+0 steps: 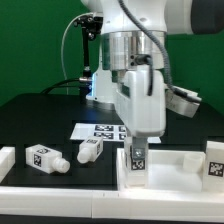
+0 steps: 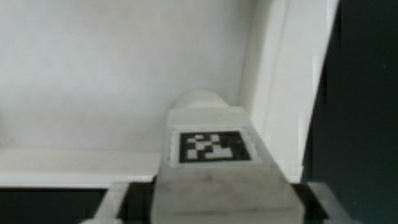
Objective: Assemble square table
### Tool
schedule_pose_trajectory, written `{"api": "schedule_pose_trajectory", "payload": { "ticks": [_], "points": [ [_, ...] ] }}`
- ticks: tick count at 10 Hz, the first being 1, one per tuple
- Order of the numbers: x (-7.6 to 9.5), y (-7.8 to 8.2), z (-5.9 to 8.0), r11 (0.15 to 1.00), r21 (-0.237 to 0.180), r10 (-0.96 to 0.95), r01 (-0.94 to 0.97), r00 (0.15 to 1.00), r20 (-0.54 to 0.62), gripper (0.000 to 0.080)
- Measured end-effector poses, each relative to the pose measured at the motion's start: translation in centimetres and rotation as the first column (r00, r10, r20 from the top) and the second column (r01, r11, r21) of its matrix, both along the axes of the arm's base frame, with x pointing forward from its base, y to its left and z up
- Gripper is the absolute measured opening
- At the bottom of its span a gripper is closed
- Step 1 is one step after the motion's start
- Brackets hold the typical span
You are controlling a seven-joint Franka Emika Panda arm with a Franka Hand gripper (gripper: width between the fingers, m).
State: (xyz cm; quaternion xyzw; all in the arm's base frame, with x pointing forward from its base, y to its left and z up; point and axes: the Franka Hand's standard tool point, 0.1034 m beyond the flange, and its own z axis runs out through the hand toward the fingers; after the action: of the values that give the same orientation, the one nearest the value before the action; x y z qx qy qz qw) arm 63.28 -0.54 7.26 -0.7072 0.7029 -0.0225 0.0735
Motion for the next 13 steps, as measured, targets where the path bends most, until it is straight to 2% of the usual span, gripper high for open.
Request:
{"api": "schedule_pose_trajectory", "payload": {
  "ticks": [1, 3, 4, 5, 6, 7, 10, 11, 12, 13],
  "points": [
    [-0.06, -0.07, -0.02, 0.998, 0.018, -0.064, 0.064, 0.998, -0.001, 0.0284],
    [-0.11, -0.08, -0.10, 0.998, 0.016, -0.063, 0.063, 0.998, -0.003, 0.0285],
    [-0.12, -0.08, -0.11, 1.000, 0.011, -0.028, 0.028, 1.000, 0.000, 0.0473],
    [-0.18, -0.14, -0.26, 0.988, -0.031, 0.151, -0.151, 0.989, 0.001, 0.0473],
    [-0.28, 0.00, -0.58, 0.942, -0.066, 0.329, -0.329, 0.944, -0.009, 0.0593],
    [-0.31, 0.37, -0.66, 0.887, -0.083, 0.455, -0.455, 0.890, -0.013, 0.0632],
    [-0.32, 0.30, -0.70, 0.777, -0.108, 0.623, -0.621, 0.782, -0.018, 0.0649],
    [-0.32, 0.24, -0.69, 0.700, -0.125, 0.705, -0.703, 0.708, -0.031, 0.0649],
    [-0.16, 0.26, -0.52, 0.534, -0.156, 0.834, -0.831, 0.548, -0.064, 0.0649],
    [0.03, 0.29, -0.32, 0.407, -0.171, 0.902, -0.897, 0.424, -0.083, 0.0649]
  ]
}}
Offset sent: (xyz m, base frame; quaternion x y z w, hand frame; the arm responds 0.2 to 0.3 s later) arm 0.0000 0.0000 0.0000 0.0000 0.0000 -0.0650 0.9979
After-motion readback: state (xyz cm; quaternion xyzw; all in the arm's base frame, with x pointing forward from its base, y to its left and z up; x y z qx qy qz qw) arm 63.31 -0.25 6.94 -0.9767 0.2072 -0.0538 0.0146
